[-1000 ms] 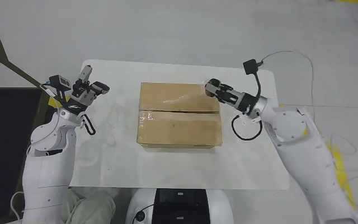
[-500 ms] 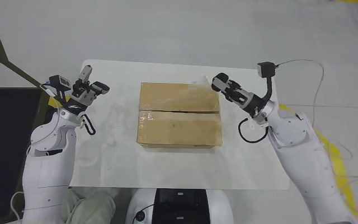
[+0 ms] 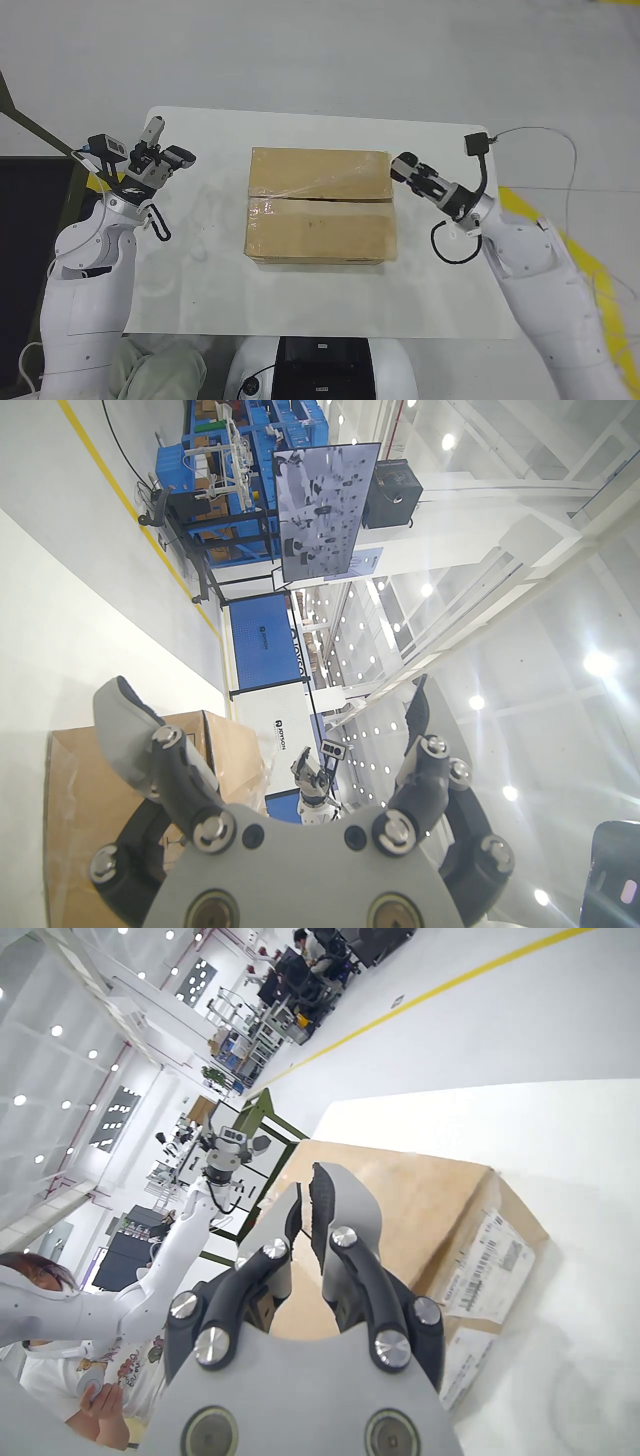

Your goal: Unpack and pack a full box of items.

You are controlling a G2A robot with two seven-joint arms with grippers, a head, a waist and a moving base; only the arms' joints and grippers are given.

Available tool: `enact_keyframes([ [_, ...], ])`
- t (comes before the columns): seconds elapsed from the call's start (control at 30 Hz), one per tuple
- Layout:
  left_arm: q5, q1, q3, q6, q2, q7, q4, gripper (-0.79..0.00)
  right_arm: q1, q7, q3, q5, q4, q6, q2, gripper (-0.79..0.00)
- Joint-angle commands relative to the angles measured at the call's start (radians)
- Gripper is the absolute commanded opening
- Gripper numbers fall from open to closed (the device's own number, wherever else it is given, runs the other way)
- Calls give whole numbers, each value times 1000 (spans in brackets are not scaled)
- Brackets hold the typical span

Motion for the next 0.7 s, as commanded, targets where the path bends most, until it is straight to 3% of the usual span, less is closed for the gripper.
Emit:
enact_keyframes([
  [0.0, 0, 0, 0, 0, 0, 0, 0, 0, -18, 8, 20, -8, -6, 22, 4, -683],
  [0.23, 0, 0, 0, 0, 0, 0, 0, 0, -31, 41, 48, -10, -34, 45, 10, -696],
  [0.47, 0, 0, 0, 0, 0, 0, 0, 0, 86, 84, -33, 11, 11, 180, -7, -733],
  [0.67, 0, 0, 0, 0, 0, 0, 0, 0, 179, 74, -98, -7, 67, 186, -24, -776],
])
